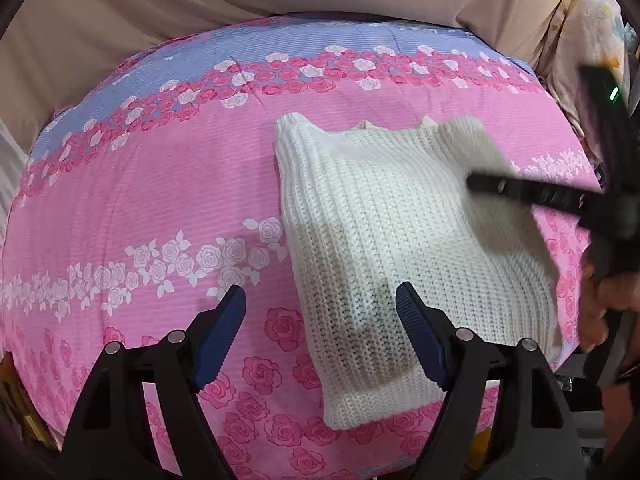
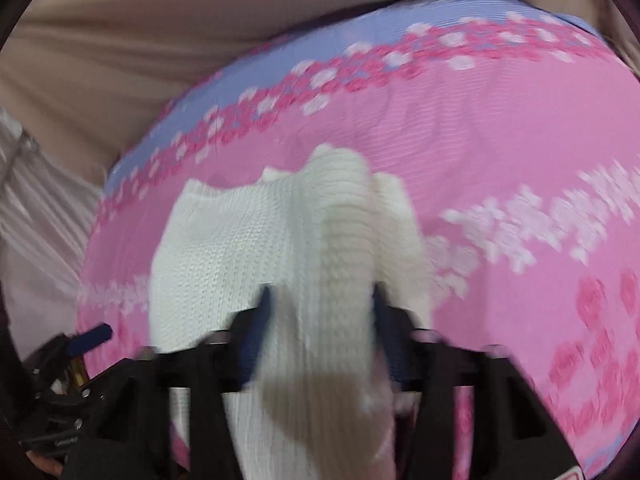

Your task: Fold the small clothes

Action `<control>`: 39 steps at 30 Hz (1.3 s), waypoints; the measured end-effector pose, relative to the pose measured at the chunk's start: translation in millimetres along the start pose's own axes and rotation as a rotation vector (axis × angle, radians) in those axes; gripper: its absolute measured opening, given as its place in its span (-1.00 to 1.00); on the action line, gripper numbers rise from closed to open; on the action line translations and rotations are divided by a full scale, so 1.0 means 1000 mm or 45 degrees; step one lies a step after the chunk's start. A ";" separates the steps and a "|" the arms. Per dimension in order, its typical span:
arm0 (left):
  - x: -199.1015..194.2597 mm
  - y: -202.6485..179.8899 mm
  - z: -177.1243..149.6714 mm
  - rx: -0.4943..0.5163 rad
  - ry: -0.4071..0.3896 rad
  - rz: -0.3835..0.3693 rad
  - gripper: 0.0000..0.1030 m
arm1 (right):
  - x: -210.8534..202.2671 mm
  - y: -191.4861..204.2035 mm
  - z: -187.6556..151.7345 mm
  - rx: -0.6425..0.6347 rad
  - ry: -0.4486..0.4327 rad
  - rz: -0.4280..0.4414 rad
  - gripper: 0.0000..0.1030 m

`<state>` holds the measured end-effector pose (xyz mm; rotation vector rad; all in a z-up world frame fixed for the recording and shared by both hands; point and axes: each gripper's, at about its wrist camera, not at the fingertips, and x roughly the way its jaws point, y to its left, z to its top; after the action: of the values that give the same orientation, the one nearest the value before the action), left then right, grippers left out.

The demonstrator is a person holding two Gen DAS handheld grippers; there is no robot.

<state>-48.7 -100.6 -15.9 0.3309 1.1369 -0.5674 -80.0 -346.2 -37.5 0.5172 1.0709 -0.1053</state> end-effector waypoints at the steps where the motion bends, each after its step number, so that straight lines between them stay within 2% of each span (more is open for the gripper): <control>1: 0.001 0.002 0.000 -0.004 -0.007 -0.004 0.45 | 0.001 0.008 0.007 -0.028 -0.002 -0.002 -0.70; 2: 0.000 0.003 0.001 -0.007 -0.013 -0.006 0.45 | -0.008 0.011 0.012 -0.034 -0.038 0.030 -0.72; 4: 0.002 0.002 0.002 -0.013 -0.011 0.004 0.45 | -0.047 0.022 0.020 -0.052 -0.201 0.149 -0.73; 6: 0.013 -0.001 0.004 -0.005 -0.002 0.008 0.45 | -0.073 0.021 0.022 -0.038 -0.303 0.187 -0.73; 7: 0.020 -0.003 0.004 0.005 0.012 0.024 0.46 | -0.072 0.014 0.020 -0.027 -0.312 0.173 -0.73; 9: 0.038 -0.005 0.002 0.028 0.060 0.028 0.49 | -0.035 -0.008 0.016 0.002 -0.178 0.046 -0.72; 10: 0.041 -0.006 0.002 0.026 0.069 0.039 0.48 | 0.001 -0.028 0.008 0.042 -0.027 -0.030 -0.70; 11: 0.039 -0.004 0.001 0.019 0.065 0.031 0.48 | 0.013 -0.039 0.001 0.078 0.011 -0.019 -0.70; 13: 0.032 -0.001 0.000 0.005 0.062 -0.022 0.46 | -0.007 -0.054 -0.010 0.210 -0.082 0.120 -0.58; 15: 0.024 0.003 -0.001 -0.020 0.063 -0.068 0.46 | -0.034 -0.056 -0.021 0.254 -0.153 0.133 -0.21; 16: 0.019 0.006 -0.003 -0.043 0.064 -0.097 0.46 | -0.046 -0.055 -0.029 0.238 -0.169 0.124 -0.15; 18: 0.016 0.007 -0.008 -0.067 0.072 -0.118 0.47 | -0.062 -0.052 -0.053 0.203 -0.139 0.113 -0.05; 23: 0.039 -0.001 -0.020 -0.040 0.142 -0.077 0.50 | -0.064 -0.029 -0.123 0.173 -0.041 0.141 -0.04; 24: 0.043 -0.001 -0.022 -0.038 0.147 -0.070 0.50 | -0.059 -0.023 -0.132 0.162 -0.033 0.132 -0.19; 25: 0.046 -0.001 -0.023 -0.040 0.153 -0.072 0.50 | -0.051 -0.019 -0.141 0.136 -0.022 0.108 -0.42; 26: 0.049 0.000 -0.024 -0.045 0.164 -0.076 0.50 | -0.041 -0.020 -0.141 0.117 -0.008 0.064 -0.80; 27: 0.050 0.001 -0.024 -0.046 0.167 -0.083 0.50 | -0.034 -0.025 -0.144 0.123 0.017 -0.001 -0.81; 28: 0.053 0.000 -0.025 -0.039 0.169 -0.090 0.52 | -0.036 -0.033 -0.147 0.155 0.000 -0.009 -0.83; 30: 0.057 -0.005 -0.027 -0.021 0.165 -0.076 0.60 | -0.044 -0.051 -0.153 0.223 -0.035 -0.008 -0.87; 33: 0.048 -0.011 -0.026 -0.001 0.132 -0.020 0.59 | -0.029 -0.069 -0.158 0.285 -0.005 0.046 -0.88; 36: 0.018 -0.016 -0.015 0.047 0.038 0.030 0.54 | -0.044 -0.055 -0.153 0.225 -0.004 0.049 -0.72; 39: 0.006 -0.020 -0.005 0.052 0.003 0.020 0.54 | -0.085 -0.040 -0.135 0.160 -0.137 0.033 -0.13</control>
<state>-62.6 -115.9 -22.8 0.3759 1.1251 -0.5773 -243.6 -334.1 -29.3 0.6315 0.9561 -0.1769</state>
